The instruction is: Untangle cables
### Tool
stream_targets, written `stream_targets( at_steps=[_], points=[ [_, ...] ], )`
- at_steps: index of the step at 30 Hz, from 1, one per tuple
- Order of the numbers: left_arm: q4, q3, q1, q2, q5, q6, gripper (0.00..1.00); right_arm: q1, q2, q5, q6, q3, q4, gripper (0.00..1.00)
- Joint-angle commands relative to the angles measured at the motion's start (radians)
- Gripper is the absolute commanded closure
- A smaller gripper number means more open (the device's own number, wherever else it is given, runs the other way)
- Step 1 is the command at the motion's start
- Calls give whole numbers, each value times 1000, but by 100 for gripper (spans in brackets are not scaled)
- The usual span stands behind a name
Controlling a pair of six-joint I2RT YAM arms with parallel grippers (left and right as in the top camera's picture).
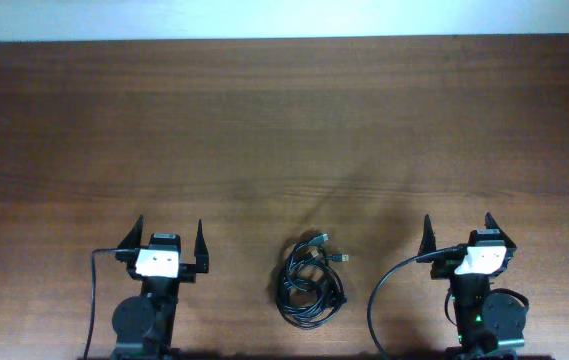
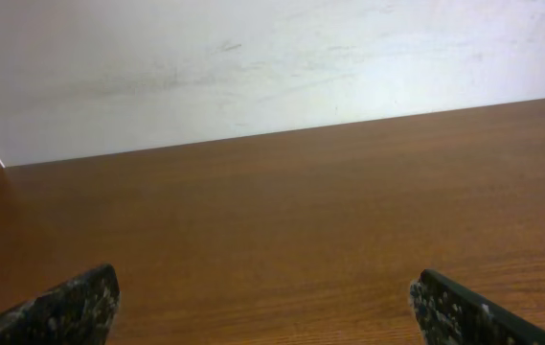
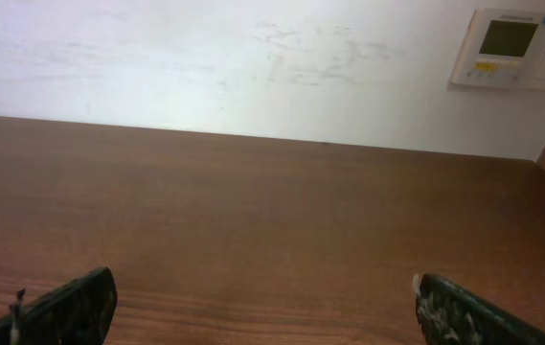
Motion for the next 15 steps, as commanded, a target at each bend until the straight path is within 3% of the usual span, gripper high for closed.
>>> stream_targets(
  at_steps=[1, 15],
  points=[
    [-6, -2, 6, -6, -6, 9, 1, -6, 91, -98, 50, -5, -12, 1],
    [-7, -2, 6, -6, -6, 9, 1, -6, 91, -98, 50, -5, -12, 1]
  ],
)
